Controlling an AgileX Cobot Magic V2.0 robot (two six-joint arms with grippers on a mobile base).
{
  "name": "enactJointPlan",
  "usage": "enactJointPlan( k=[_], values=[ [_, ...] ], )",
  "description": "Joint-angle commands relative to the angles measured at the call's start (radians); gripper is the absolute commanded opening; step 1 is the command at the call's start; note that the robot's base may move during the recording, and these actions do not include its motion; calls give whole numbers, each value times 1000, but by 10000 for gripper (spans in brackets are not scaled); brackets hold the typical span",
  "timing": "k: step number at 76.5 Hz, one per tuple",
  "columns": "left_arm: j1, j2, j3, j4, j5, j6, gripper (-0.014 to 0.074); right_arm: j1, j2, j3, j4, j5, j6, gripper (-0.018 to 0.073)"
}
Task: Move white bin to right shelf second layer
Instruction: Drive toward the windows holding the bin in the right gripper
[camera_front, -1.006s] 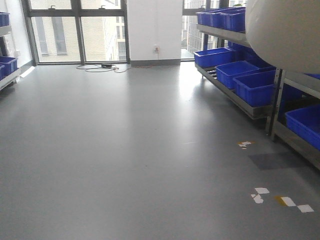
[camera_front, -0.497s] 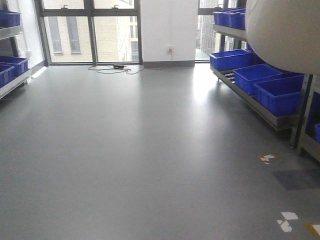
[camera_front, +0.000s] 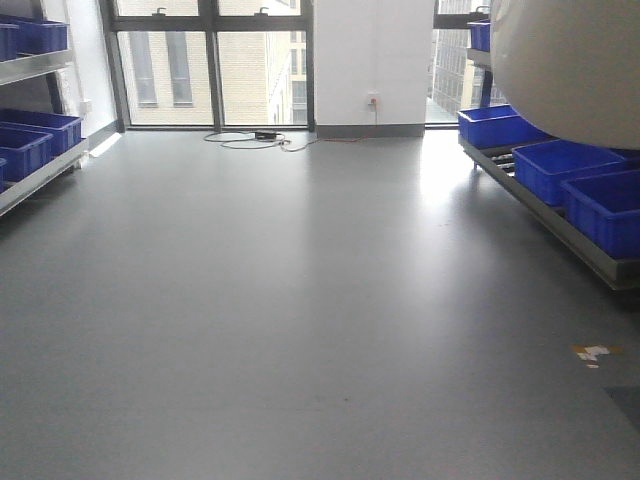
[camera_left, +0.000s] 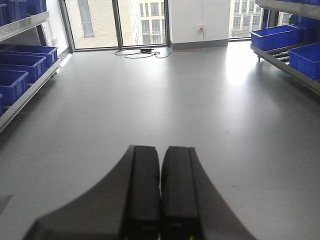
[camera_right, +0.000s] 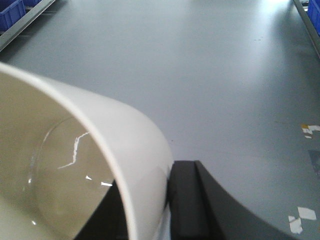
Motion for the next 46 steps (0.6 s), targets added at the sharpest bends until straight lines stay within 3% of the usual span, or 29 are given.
enactJointPlan(
  k=[1, 46],
  values=[
    [-6, -14, 37, 0, -87, -5, 85, -4, -11, -33, -3, -98, -2, 56],
    [-6, -14, 37, 0, -87, -5, 85, -4, -11, -33, -3, -98, -2, 56]
  ],
)
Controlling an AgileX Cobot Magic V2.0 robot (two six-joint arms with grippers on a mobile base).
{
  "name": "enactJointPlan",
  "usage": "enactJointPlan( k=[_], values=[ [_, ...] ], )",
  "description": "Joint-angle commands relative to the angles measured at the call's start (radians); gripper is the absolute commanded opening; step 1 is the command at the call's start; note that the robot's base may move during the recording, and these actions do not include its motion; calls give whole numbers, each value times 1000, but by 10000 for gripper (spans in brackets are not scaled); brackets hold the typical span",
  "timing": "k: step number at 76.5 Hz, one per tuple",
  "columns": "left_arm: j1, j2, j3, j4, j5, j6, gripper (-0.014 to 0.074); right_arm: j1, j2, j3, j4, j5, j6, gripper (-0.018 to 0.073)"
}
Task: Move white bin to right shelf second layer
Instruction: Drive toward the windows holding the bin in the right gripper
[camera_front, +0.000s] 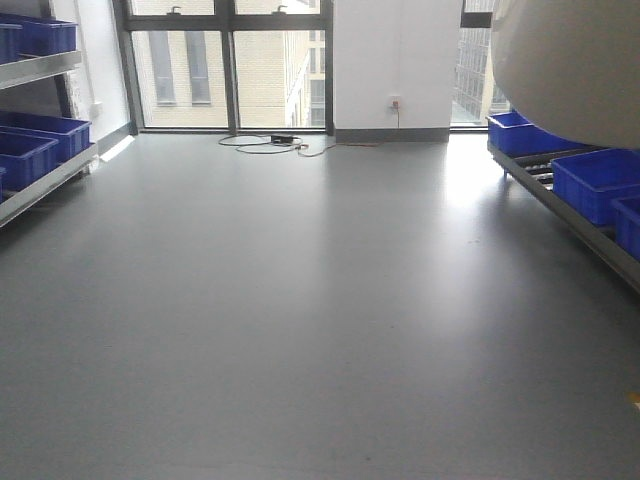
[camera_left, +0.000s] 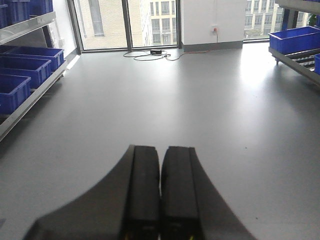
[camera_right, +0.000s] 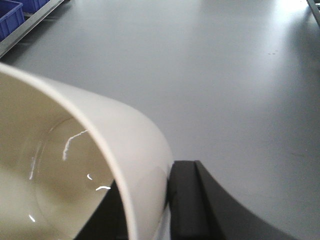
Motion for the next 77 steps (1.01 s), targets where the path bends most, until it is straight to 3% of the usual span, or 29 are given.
enactJointPlan(
  k=[1, 77],
  values=[
    [-6, -14, 37, 0, -87, -5, 85, -4, -11, -33, -3, -98, -2, 56],
    [-6, -14, 37, 0, -87, -5, 85, -4, -11, -33, -3, -98, -2, 56]
  ],
)
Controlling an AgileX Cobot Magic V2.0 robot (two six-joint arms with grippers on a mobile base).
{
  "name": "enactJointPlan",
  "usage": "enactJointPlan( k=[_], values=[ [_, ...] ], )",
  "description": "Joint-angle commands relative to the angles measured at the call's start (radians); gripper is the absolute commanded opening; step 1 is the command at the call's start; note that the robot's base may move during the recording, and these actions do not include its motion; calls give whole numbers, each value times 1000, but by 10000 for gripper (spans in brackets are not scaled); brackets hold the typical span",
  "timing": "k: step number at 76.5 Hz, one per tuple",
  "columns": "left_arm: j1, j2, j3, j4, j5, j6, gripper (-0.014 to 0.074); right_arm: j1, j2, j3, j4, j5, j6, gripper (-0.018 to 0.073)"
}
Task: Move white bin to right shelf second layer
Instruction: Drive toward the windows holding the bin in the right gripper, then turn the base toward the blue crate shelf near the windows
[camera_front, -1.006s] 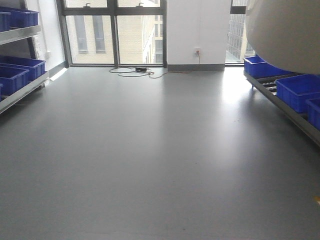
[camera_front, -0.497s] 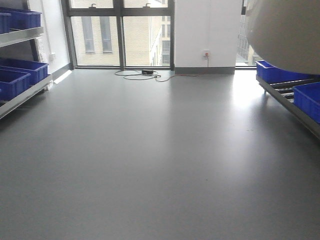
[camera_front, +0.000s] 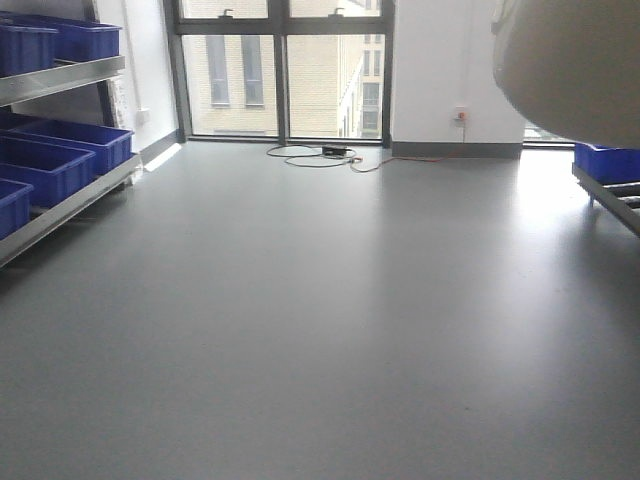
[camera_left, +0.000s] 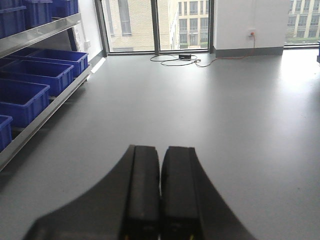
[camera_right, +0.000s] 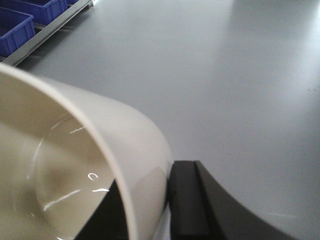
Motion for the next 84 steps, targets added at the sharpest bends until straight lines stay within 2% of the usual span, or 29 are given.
enactJointPlan(
  k=[1, 84],
  values=[
    [-6, -14, 37, 0, -87, -5, 85, -4, -11, -33, -3, -98, -2, 56],
    [-6, -14, 37, 0, -87, -5, 85, -4, -11, -33, -3, -98, -2, 56]
  ],
)
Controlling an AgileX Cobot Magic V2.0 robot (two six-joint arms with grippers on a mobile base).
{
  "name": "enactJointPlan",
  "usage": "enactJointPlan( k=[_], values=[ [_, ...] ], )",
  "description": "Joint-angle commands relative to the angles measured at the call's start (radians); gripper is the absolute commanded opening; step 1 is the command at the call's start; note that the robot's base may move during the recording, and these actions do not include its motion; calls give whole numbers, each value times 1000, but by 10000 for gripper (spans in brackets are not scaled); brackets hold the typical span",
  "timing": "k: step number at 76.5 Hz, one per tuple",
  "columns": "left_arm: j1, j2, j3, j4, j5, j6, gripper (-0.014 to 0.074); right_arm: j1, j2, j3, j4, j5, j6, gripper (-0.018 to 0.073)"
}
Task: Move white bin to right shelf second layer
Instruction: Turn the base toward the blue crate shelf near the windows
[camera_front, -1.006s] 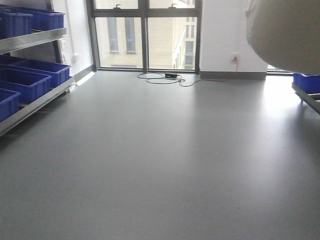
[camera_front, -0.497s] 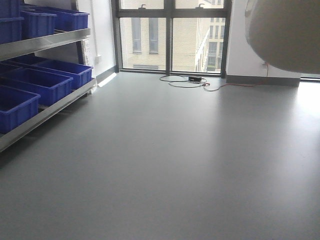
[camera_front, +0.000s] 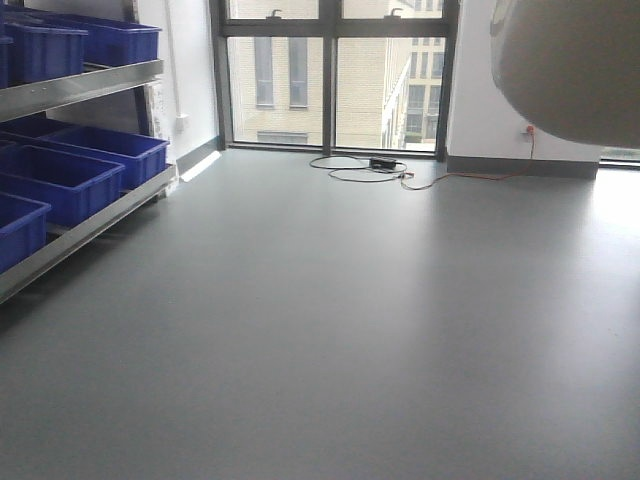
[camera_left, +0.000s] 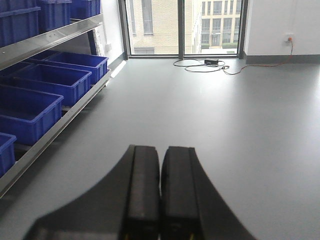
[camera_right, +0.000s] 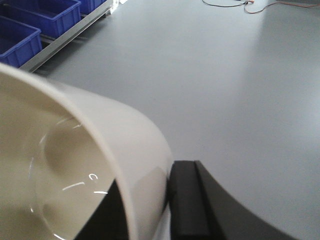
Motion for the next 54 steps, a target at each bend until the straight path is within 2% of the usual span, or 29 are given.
enactJointPlan(
  k=[1, 54],
  values=[
    [-6, -14, 37, 0, -87, -5, 85, -4, -11, -33, -3, -98, -2, 56],
    [-6, -14, 37, 0, -87, -5, 85, -4, -11, -33, -3, -98, -2, 56]
  ],
)
